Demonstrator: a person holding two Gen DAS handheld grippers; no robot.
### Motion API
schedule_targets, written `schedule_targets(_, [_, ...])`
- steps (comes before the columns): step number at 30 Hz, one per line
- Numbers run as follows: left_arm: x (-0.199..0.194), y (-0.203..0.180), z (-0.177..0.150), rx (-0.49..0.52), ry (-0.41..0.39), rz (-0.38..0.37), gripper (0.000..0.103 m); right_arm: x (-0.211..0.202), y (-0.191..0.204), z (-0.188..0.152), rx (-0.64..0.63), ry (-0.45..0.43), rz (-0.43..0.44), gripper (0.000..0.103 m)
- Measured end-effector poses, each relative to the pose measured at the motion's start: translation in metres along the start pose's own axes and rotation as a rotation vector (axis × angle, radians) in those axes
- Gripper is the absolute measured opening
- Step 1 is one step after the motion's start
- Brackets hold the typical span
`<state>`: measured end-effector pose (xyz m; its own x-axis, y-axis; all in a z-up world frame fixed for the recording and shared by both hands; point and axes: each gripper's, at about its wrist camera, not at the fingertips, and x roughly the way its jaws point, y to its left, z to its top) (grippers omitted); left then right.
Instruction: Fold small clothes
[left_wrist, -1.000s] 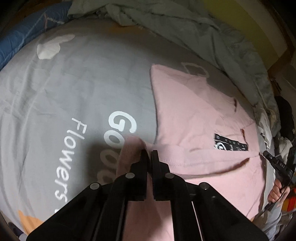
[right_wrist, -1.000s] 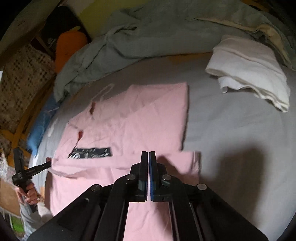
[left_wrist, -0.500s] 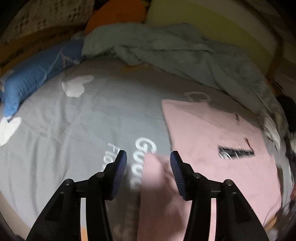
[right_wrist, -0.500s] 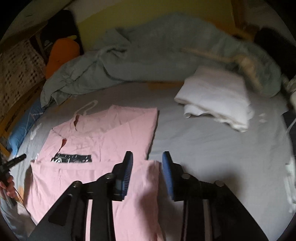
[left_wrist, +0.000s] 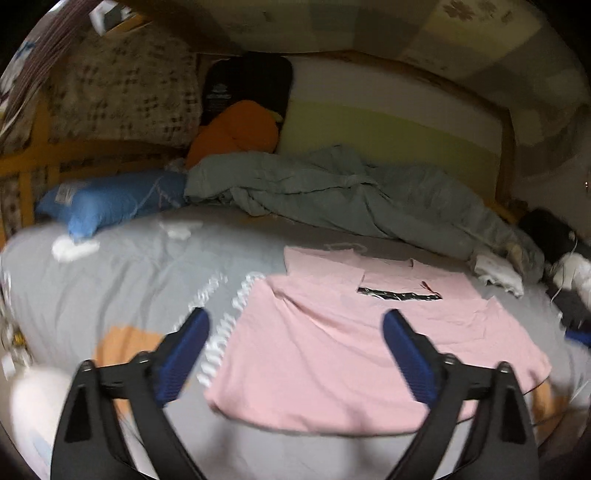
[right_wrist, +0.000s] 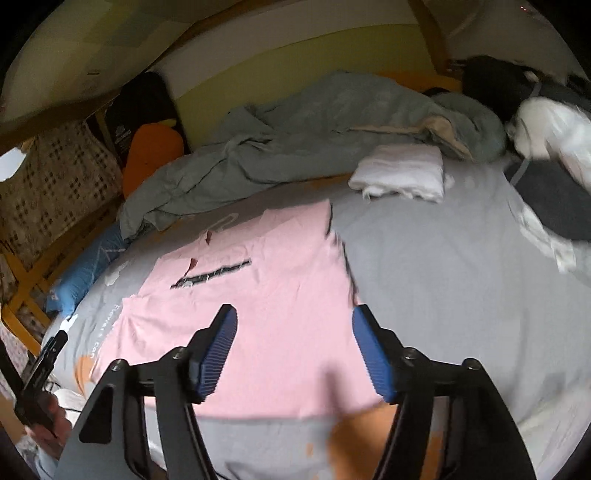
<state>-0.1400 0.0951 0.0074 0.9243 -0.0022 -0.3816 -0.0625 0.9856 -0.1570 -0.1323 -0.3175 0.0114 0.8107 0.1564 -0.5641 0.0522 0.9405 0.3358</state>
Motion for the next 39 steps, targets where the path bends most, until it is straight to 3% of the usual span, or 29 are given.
schedule_targets(3, [0.006, 0.005, -0.021, -0.106, 0.094, -0.042, 0.102, 0.005, -0.001, -0.026, 0.061, 0.059, -0.027, 0.079])
schedule_targets(8, [0.033, 0.022, -0.052, -0.305, 0.301, -0.099, 0.101, 0.029, -0.017, -0.051, 0.189, 0.201, -0.021, 0.080])
schedule_targets(12, [0.045, 0.035, -0.063, -0.402, 0.339, -0.104, 0.099, 0.050, -0.037, -0.063, 0.283, 0.285, -0.014, 0.080])
schedule_targets(15, [0.050, 0.047, -0.066, -0.484, 0.336, -0.116, 0.094, 0.050, -0.047, -0.061, 0.312, 0.242, -0.009, 0.080])
schedule_targets(18, [0.064, 0.059, -0.065, -0.575, 0.358, -0.099, 0.080, 0.055, -0.053, -0.053, 0.311, 0.211, -0.015, 0.079])
schedule_targets(19, [0.064, 0.065, -0.065, -0.613, 0.351, -0.096, 0.074, 0.057, -0.056, -0.052, 0.322, 0.211, -0.015, 0.076])
schedule_targets(21, [0.060, 0.073, -0.064, -0.657, 0.319, -0.070, 0.047, 0.060, -0.059, -0.052, 0.349, 0.213, -0.028, 0.067])
schedule_targets(22, [0.060, 0.075, -0.062, -0.650, 0.314, -0.053, 0.017, 0.060, -0.059, -0.052, 0.348, 0.206, -0.040, 0.056])
schedule_targets(23, [0.062, 0.077, -0.062, -0.644, 0.318, -0.044, 0.002, 0.059, -0.059, -0.052, 0.341, 0.200, -0.054, 0.032])
schedule_targets(25, [0.060, 0.084, -0.064, -0.683, 0.315, -0.071, 0.002, 0.060, -0.061, -0.049, 0.332, 0.198, -0.051, 0.002])
schedule_targets(28, [0.046, 0.085, -0.052, -0.697, 0.279, -0.092, 0.001, 0.053, -0.069, -0.044, 0.377, 0.154, -0.002, 0.001])
schedule_targets(31, [0.024, 0.089, -0.028, -0.753, 0.273, -0.206, 0.001, 0.030, -0.068, -0.037, 0.387, 0.079, 0.026, 0.001])
schedule_targets(36, [-0.037, 0.071, 0.019, -0.600, 0.117, -0.162, 0.001, -0.019, -0.046, -0.031, 0.372, -0.019, 0.084, 0.001])
schedule_targets(39, [-0.064, 0.058, 0.038, -0.482, 0.036, -0.093, 0.001, -0.053, -0.036, -0.027, 0.363, -0.092, 0.130, 0.001])
